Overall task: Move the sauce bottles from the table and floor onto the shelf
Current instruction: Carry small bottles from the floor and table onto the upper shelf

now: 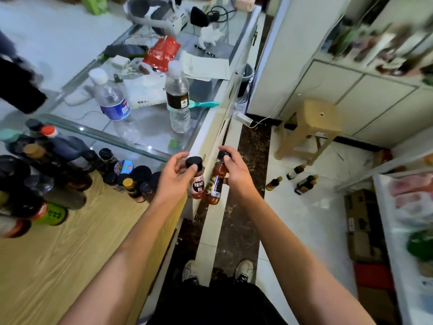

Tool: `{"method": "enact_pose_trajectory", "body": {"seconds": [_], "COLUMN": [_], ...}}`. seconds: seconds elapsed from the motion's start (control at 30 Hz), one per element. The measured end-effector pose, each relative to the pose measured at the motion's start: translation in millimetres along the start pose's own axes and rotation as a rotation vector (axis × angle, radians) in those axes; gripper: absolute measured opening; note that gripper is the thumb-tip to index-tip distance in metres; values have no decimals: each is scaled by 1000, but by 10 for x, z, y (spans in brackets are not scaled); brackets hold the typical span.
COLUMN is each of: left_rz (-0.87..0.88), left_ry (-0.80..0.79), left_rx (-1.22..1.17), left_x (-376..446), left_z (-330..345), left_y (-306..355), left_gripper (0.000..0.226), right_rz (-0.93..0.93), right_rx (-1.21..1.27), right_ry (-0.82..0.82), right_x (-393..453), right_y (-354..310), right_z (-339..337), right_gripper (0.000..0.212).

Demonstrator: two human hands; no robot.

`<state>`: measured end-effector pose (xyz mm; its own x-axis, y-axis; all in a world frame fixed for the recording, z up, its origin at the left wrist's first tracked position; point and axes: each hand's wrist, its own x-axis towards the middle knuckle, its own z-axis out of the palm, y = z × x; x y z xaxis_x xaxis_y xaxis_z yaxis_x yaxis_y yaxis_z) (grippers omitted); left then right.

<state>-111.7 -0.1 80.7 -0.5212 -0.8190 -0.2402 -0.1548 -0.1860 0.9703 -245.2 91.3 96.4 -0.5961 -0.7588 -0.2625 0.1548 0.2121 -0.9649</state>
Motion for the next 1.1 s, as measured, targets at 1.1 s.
{"method": "enact_pose_trajectory", "body": {"seconds": [1.1], "left_rz": [448], "left_ry": [-871], "left_rx": [-54], "left_x": [-2352], "left_z": [4914], "left_y": [1941], "left_gripper": [26], "right_rz": [-507], "right_rx": [-269], "right_ry": [969], "right_x": [-3380], "right_y": [-1415], "right_z": [-4644], "right_gripper": [29]}}
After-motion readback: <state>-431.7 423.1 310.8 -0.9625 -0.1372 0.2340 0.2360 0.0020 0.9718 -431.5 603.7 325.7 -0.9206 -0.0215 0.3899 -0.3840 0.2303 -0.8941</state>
